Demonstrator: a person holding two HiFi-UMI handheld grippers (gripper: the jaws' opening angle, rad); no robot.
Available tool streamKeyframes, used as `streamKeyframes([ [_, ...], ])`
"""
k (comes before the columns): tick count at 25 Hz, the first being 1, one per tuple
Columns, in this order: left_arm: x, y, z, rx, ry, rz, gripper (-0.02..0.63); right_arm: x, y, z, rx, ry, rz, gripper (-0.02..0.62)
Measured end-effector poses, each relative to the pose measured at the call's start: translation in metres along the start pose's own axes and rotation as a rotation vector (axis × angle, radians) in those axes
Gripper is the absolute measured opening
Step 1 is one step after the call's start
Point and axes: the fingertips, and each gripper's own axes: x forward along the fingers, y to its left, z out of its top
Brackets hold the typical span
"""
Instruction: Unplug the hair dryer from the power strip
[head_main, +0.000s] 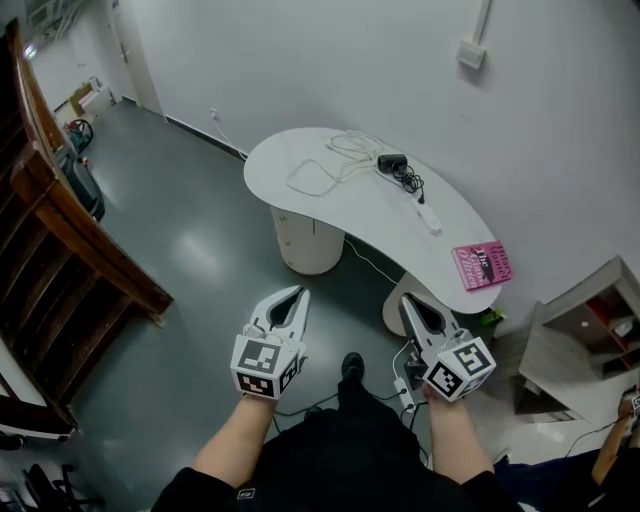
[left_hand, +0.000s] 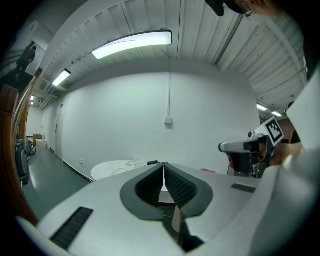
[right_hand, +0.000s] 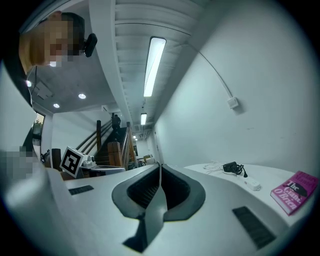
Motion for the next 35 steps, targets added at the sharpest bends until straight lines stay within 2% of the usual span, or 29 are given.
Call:
streamKeyframes([
  [6, 0.048, 0.005, -0.004, 0.015, 0.045, -0.008, 0.018, 0.031, -0.039, -0.003, 0.04, 0.0, 0.029, 0.035],
  [17, 0.194, 0.006, 0.014, 0.045, 0.094, -0.042, 0.018, 0.084, -0.169, 0.021, 0.071, -0.015, 0.047, 0.035],
  [23, 0.254, -0.003, 0.03, 0.061, 0.097, -0.066, 0.018, 0.091, -0.218, 0.033, 0.07, -0.02, 0.045, 0.037],
  [31, 0.316, -0.012, 0.04, 0.06, 0.086, -0.152, 0.018, 0.096, -0.265, 0.037, 0.082, -0.021, -0.033, 0.035],
  [35, 0.352, -0.011, 0.039, 0.06, 0.09, -0.218, 0.018, 0.102, -0.29, 0.034, 0.087, -0.009, -0.101, 0.035],
])
